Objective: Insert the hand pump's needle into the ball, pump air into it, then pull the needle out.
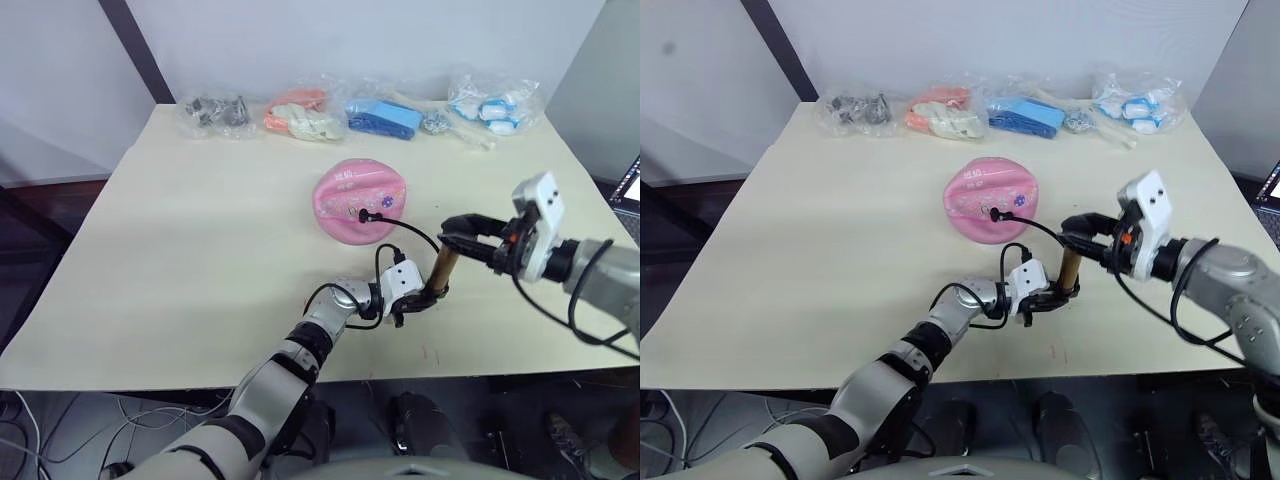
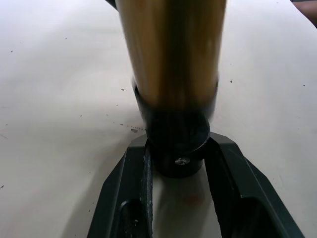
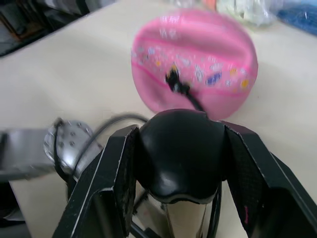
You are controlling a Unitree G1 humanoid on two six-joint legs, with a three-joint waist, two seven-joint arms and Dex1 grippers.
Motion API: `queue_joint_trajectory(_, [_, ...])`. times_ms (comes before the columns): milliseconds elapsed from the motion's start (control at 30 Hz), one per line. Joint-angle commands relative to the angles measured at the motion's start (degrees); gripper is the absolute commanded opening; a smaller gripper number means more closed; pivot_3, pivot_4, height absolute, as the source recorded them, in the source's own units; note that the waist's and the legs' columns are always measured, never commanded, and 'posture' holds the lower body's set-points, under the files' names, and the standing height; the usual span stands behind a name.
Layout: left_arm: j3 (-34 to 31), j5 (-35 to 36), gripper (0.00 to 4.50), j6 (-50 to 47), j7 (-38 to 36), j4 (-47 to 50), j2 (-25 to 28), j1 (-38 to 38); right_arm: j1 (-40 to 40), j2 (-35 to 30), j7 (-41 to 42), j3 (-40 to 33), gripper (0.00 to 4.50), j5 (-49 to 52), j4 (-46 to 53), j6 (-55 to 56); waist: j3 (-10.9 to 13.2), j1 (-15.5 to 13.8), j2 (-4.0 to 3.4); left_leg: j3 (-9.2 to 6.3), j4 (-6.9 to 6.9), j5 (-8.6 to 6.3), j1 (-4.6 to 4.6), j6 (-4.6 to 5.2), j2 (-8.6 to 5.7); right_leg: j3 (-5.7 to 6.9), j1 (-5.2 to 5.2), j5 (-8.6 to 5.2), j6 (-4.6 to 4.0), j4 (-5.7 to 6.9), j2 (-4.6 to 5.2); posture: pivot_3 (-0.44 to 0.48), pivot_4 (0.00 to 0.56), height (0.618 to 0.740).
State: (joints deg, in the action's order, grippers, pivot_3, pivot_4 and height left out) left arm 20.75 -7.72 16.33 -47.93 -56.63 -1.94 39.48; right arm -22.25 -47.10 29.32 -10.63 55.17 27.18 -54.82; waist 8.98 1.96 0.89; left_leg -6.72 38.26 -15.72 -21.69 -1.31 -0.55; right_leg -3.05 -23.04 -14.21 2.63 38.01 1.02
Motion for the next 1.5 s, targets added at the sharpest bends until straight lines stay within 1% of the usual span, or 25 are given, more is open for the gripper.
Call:
queue_joint_trajectory(33, [1.2,-1.9,1.02,-1.3,-0.9,-1.5,0.8,-1.6,-7.2,-3.1,-2.5,-7.7,1.97,5.6,1.2,-2.4,0.0,0.0,0.00,-0.04,0.00,0.00,-0.01,0.00,0.01,0.04,0.00,0.00,0.00,0.00,-0.01,0.000,0.150,0.740])
queue_joint_trajectory(133, [1.3,-1.9,1.02,-1.3,-0.8,-1.5,0.8,-1.6,-11.4,-4.7,-4.4,-9.7,1.97,10.1,-0.6,-5.3,0.0,-0.1,-0.03,-0.05,-0.01,0.00,-0.06,0.00,0.01,0.04,-0.03,0.00,-0.01,-0.01,0.00,0.000,0.150,0.740])
queue_joint_trajectory(233, [1.3,-1.9,1.02,-1.4,-0.8,-1.5,0.8,-1.6,-12.5,-5.0,-5.7,-10.0,1.97,11.9,-1.1,-6.5,0.0,-0.1,-0.03,0.00,0.00,-0.01,-0.06,0.01,0.00,0.00,-0.04,0.00,0.00,-0.01,0.02,0.000,0.150,0.740])
queue_joint_trajectory(333, [1.3,-1.9,1.02,-1.4,-0.8,-1.7,0.7,-1.5,-19.6,-8.5,-6.3,-10.3,1.97,13.6,-4.9,-8.4,0.0,-0.1,-0.05,-0.03,-0.01,-0.01,-0.07,0.01,0.01,0.03,-0.04,0.00,0.00,-0.01,0.01,0.000,0.150,0.740])
queue_joint_trajectory(367, [1.2,-1.9,1.02,-1.4,-0.8,-1.7,0.7,-1.5,-21.0,-9.2,-6.4,-10.3,1.97,13.7,-5.6,-8.7,0.2,0.0,-0.37,0.01,0.00,-0.01,-0.07,0.01,0.01,0.00,-0.06,0.00,0.00,0.01,0.01,0.000,0.150,0.740])
queue_joint_trajectory(467, [1.3,-1.9,1.02,-1.5,-0.6,-1.9,0.7,-1.6,-22.9,-10.1,-6.6,-9.5,1.97,15.0,-6.1,-10.0,0.3,-0.1,-0.38,0.03,-0.01,-0.02,-0.15,0.06,-0.01,-0.03,-0.13,0.03,0.05,0.00,0.03,0.000,0.150,0.740])
queue_joint_trajectory(500, [1.3,-2.0,1.02,-1.5,-0.6,-1.9,0.7,-1.6,-22.5,-10.1,-6.3,-9.2,1.97,15.1,-5.5,-10.2,0.3,-0.1,-0.41,0.04,-0.01,-0.02,-0.15,0.06,-0.01,-0.03,-0.13,0.03,0.05,0.00,0.03,0.000,0.150,0.740])
queue_joint_trajectory(567, [1.3,-2.0,1.02,-1.6,-0.6,-2.0,0.6,-1.6,-19.2,-8.6,-6.5,-9.2,1.97,16.1,-4.3,-10.5,0.3,-0.1,-0.41,0.07,-0.02,-0.05,-0.16,0.10,-0.03,-0.06,-0.14,0.04,0.05,-0.01,0.06,0.000,0.150,0.740])
queue_joint_trajectory(633, [1.2,-2.0,1.02,-1.7,-0.6,-2.0,0.6,-1.5,-14.5,-7.4,-6.1,-7.9,1.97,13.7,-2.9,-9.5,0.2,-0.3,-0.34,0.07,-0.01,-0.07,-0.17,0.13,-0.04,-0.05,-0.13,0.04,0.05,-0.03,0.08,0.000,0.150,0.740])
queue_joint_trajectory(700, [1.2,-1.9,1.02,-1.7,-0.6,-2.0,0.6,-1.5,-8.5,-5.2,-5.9,-5.3,1.97,10.5,-1.1,-7.5,0.1,-0.4,-0.10,0.05,-0.01,-0.08,-0.15,0.15,-0.04,-0.03,-0.12,0.04,0.05,-0.03,0.07,0.000,0.150,0.740])
queue_joint_trajectory(767, [1.2,-1.9,1.02,-1.8,-0.6,-2.0,0.6,-1.5,-4.8,-2.9,-6.1,-3.6,1.97,9.0,-0.1,-5.7,-0.1,-0.3,0.06,0.04,-0.01,-0.09,-0.08,0.16,-0.01,-0.02,-0.07,0.04,0.05,-0.03,0.04,0.000,0.150,0.740])
queue_joint_trajectory(1000, [1.3,-1.9,1.02,-2.1,-0.7,-1.4,0.7,-1.9,3.1,2.0,-4.1,5.0,1.97,-0.8,0.6,-0.1,-0.3,0.1,0.06,0.06,-0.01,-0.09,0.11,0.16,0.05,-0.05,0.07,-0.03,0.15,-0.02,-0.04,0.000,0.150,0.740])
queue_joint_trajectory(1133, [1.4,-1.8,1.02,-2.3,-0.8,-0.8,0.6,-2.3,6.6,5.4,-2.5,10.8,1.97,-8.1,-3.6,4.5,-0.5,0.1,0.13,0.04,-0.02,-0.09,0.17,0.16,0.04,-0.03,0.13,-0.02,0.12,-0.03,-0.04,0.000,0.150,0.740])
queue_joint_trajectory(1200, [1.5,-1.9,1.02,-2.4,-0.8,-0.7,0.4,-2.4,8.3,5.9,-0.9,13.5,1.97,-11.8,-5.4,6.9,-0.5,0.2,0.16,0.05,-0.02,-0.09,0.18,0.16,0.04,-0.03,0.14,-0.02,0.13,-0.04,-0.03,0.000,0.150,0.740])
queue_joint_trajectory(1267, [1.6,-1.9,1.02,-2.5,-0.8,-0.5,0.4,-2.5,9.0,6.4,0.1,14.0,1.97,-13.1,-5.7,7.8,-0.5,0.2,0.15,0.03,-0.04,-0.09,0.32,0.16,0.04,-0.01,0.30,-0.05,0.16,-0.06,-0.03,0.000,0.150,0.740])
queue_joint_trajectory(1367, [1.5,-1.9,1.02,-2.6,-0.8,-0.3,0.5,-2.6,8.0,6.7,0.7,12.2,1.96,-12.8,-4.7,7.3,-0.5,0.2,0.15,0.10,-0.14,-0.10,0.61,0.16,0.04,-0.08,0.53,-0.13,0.25,-0.10,-0.03,0.000,0.150,0.740])
queue_joint_trajectory(1467, [1.5,-2.0,1.02,-2.6,-0.6,-0.5,0.6,-2.6,3.5,3.8,1.3,8.0,1.95,-10.2,-1.8,4.7,-0.5,0.2,0.09,0.13,-0.20,-0.10,0.71,0.16,0.04,-0.11,0.58,-0.15,0.26,-0.10,-0.04,0.000,0.150,0.740])
queue_joint_trajectory(1500, [1.5,-2.0,1.02,-2.7,-0.5,-0.6,0.6,-2.6,0.7,3.5,0.5,5.4,1.95,-7.4,-1.2,3.0,-0.5,0.1,0.10,0.12,-0.21,-0.10,0.69,0.16,0.02,-0.10,0.58,-0.15,0.26,-0.11,-0.03,0.000,0.150,0.740])
